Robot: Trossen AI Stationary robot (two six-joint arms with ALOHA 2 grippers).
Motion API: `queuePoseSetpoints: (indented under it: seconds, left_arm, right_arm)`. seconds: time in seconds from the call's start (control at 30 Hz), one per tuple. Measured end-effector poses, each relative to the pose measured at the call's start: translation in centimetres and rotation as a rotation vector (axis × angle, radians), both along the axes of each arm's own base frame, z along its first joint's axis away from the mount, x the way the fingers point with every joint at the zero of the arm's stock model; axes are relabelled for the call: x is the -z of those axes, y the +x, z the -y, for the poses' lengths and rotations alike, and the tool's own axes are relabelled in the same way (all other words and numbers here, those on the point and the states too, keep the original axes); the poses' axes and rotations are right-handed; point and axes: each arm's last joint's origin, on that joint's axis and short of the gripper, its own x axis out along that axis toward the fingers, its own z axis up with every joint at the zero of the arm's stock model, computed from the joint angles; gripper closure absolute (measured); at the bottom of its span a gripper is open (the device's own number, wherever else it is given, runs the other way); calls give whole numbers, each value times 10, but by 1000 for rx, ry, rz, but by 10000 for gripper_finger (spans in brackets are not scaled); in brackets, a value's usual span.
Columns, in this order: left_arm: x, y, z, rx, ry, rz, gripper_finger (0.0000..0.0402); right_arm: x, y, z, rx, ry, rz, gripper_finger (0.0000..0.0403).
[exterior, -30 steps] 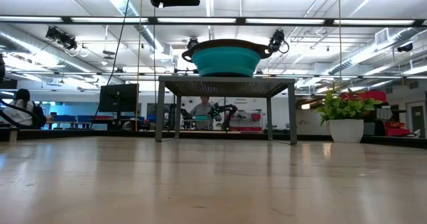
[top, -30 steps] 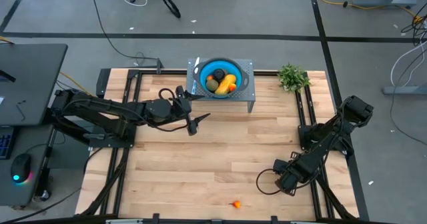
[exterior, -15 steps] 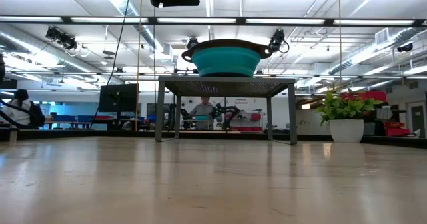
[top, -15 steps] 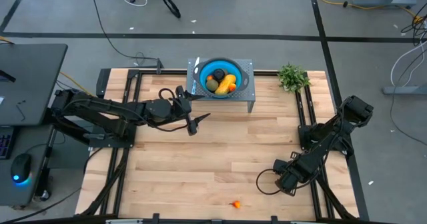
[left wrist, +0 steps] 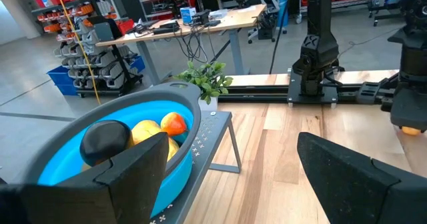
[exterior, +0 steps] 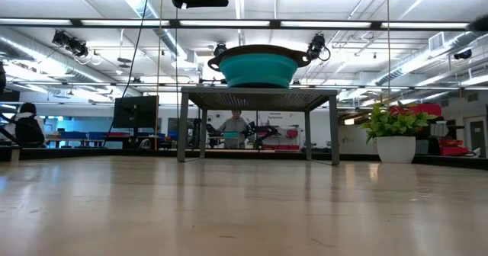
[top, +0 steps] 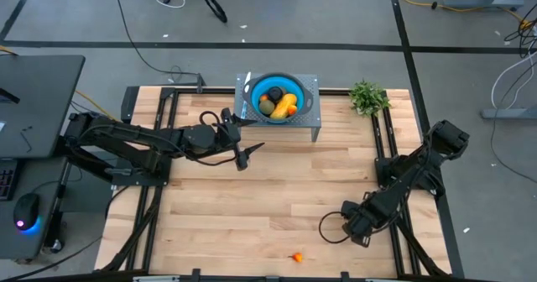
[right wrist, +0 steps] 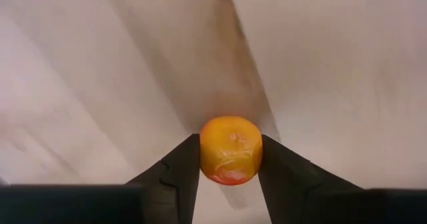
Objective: Pick & Place Fruit
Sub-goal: Put the orange pear into the blue strainer bowl
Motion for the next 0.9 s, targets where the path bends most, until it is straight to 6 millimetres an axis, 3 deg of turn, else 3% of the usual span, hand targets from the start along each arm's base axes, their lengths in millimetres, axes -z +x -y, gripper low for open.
queuePoseSetpoints:
  seconds: [0.23,0.73,0.9]
  left_arm:
    - [0,0,0,0,5,-2,61]
    - [-7,-13,-2,-49,0,-9,61]
    - [-12,-22,1,-39,-10,-4,61]
  right_arm:
    - [-18,31,4,-79,-44,213,264]
    - [-98,128,54,-169,-677,837,265]
    - [-123,160,80,-198,-857,1028,265]
